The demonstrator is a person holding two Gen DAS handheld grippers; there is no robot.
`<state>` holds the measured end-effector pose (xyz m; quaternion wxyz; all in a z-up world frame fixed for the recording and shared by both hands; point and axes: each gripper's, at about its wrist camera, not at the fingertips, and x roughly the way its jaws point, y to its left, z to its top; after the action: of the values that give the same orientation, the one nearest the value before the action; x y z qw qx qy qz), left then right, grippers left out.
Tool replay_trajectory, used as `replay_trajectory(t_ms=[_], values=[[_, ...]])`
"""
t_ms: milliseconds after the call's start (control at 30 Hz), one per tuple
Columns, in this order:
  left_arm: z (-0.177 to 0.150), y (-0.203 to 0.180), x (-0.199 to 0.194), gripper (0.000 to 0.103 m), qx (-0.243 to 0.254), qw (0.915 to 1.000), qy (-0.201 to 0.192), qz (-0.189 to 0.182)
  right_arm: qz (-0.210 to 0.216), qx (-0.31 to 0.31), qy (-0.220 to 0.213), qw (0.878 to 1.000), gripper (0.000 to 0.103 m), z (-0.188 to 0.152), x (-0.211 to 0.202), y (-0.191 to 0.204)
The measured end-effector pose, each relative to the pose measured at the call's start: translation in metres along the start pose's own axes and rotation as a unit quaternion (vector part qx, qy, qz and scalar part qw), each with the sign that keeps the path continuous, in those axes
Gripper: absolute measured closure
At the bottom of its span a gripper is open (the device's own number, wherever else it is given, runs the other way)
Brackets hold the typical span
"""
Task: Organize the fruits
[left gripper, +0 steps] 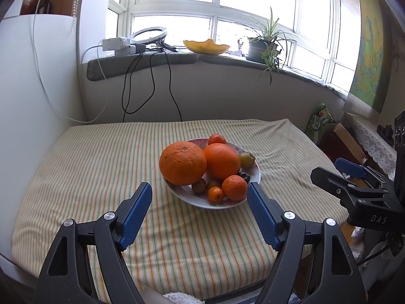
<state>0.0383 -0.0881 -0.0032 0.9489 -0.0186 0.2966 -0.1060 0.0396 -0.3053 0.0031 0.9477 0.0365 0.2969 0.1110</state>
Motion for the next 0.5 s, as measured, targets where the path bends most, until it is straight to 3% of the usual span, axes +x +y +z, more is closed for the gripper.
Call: replay_trajectory(t_ms=[500], values=[[-0.0006,0.0027,0.0018,0.026,-0.001,1.0000,0.001,-0.001,0.001,-0.001,0.001,1.000,0.000,-0.0004,0.0017,0.0011]])
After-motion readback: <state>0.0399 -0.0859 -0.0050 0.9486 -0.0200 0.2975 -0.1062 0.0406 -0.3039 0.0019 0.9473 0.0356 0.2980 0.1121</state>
